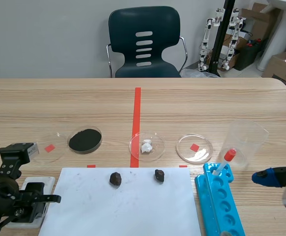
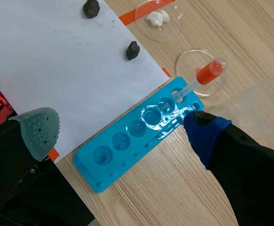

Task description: Rub the mineral on the streak plate below the first streak

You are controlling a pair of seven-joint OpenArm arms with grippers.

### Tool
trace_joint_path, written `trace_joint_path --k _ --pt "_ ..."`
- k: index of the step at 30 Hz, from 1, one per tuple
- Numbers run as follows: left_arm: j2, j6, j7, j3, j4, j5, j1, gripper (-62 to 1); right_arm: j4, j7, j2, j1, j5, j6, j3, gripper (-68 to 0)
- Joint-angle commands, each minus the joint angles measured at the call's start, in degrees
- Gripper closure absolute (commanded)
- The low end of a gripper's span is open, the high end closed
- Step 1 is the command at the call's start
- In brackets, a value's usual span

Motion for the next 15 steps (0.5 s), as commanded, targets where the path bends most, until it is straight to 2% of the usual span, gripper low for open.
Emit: trace_joint_path --k 1,4,7,12,15 --pt "-0.4 2.0 1.7 -0.1 -0.3 4.3 0.3 -14.7 0.9 0.5 0.6 0.4 0.4 -0.1 0.1 -54.7" --pt "-0.4 4.2 3.5 -0.1 -0.3 8.8 0.2 -14.7 0.9 0.5 0.6 0.4 0.4 -0.1 0.1 -54.7" --pt "-0.4 4.4 4.3 -0.1 -0.3 10.8 0.2 -14.7 0.9 0.5 0.6 0.4 0.4 -0.1 0.1 -54.7" --pt "-0.4 4.3 4.2 -0.1 -0.3 9.5 0.2 -14.7 0.9 0.5 0.6 0.4 0.4 -0.1 0.1 -54.7" --pt "-0.4 2.9 3.2 -0.1 -0.3 5.8 0.3 -14.7 0.9 0.5 0.6 0.4 0.4 -0.1 0.1 -54.7"
